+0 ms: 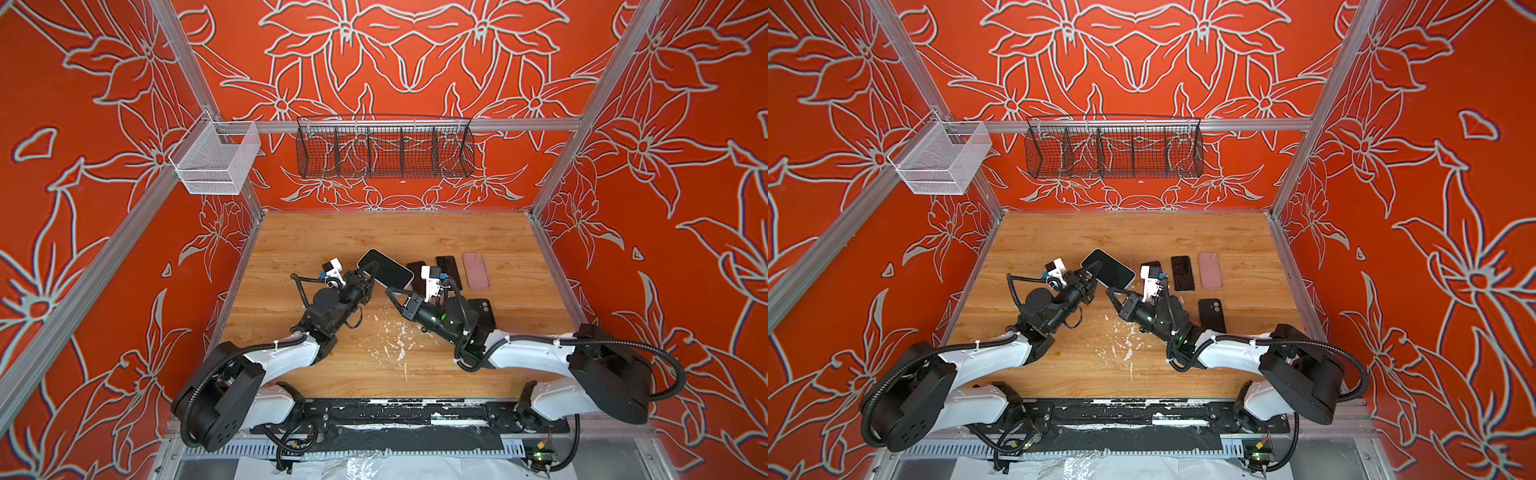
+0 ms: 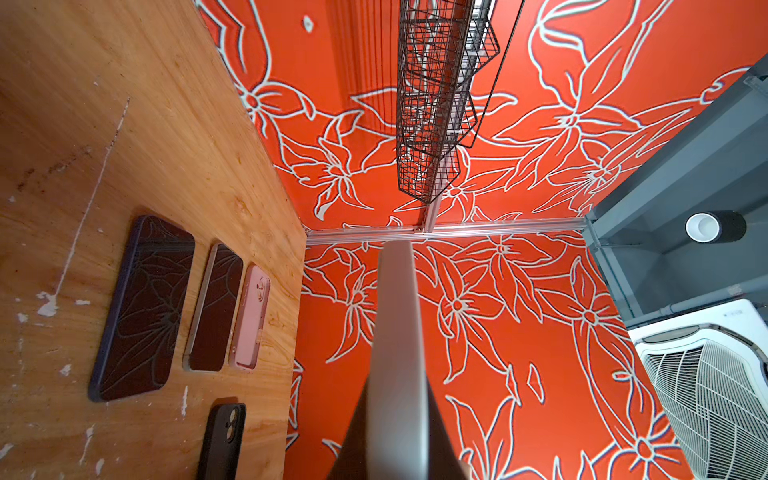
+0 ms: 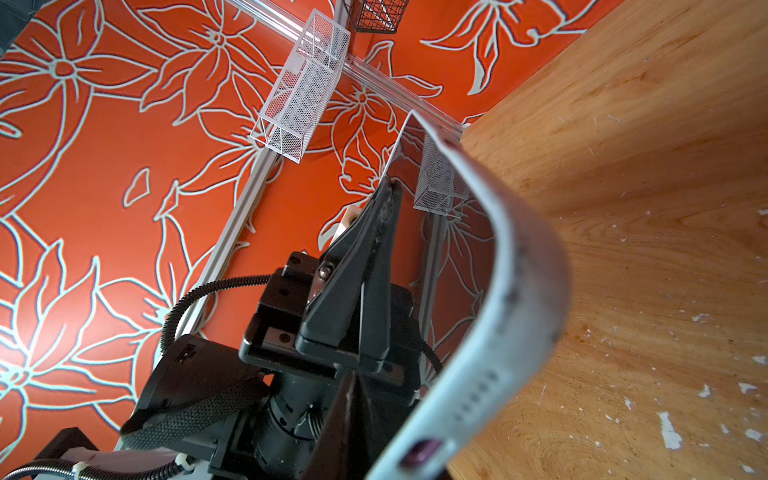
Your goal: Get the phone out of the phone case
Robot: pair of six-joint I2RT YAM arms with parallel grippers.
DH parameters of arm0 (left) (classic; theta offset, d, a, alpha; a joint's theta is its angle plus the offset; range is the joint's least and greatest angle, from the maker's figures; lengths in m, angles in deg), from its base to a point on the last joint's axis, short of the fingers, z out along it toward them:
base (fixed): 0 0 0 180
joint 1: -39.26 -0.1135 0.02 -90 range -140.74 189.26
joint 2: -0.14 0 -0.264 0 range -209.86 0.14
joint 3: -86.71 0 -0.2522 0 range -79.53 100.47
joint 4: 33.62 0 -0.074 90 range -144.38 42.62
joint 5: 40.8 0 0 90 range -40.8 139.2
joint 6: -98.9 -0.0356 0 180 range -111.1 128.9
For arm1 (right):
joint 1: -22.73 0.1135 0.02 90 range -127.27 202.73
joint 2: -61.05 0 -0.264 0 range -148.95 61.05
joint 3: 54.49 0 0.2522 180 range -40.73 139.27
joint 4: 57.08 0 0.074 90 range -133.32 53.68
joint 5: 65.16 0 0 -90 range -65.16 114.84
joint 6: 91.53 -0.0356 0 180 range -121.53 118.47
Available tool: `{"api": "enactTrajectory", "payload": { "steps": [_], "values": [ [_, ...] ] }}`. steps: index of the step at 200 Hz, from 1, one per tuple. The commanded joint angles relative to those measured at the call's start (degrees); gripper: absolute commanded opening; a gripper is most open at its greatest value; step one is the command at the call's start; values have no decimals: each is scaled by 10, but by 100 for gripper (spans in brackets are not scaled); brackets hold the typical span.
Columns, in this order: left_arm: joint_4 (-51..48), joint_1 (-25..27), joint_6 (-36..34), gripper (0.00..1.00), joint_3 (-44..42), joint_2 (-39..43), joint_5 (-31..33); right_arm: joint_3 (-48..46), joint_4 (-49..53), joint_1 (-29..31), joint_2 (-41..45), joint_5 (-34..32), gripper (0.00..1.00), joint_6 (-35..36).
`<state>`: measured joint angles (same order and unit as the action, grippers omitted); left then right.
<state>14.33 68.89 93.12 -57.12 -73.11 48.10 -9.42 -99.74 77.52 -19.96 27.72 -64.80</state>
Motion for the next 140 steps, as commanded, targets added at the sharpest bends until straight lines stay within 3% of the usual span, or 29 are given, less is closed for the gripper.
{"api": "enactTrajectory", "payload": {
  "steps": [1,38,83,140],
  "values": [
    [17,3,-38,0,23,-1,4,-5,27,12,-12,0,16,33],
    [16,0,-33,0,19,2,3,3,19,15,-23,0,16,33],
    [2,-3,-41,0,22,6,4,4,5,20,-38,0,23,25],
    [11,-4,-36,0,16,3,8,-2,4,20,-30,-7,14,31]
  ]
}}
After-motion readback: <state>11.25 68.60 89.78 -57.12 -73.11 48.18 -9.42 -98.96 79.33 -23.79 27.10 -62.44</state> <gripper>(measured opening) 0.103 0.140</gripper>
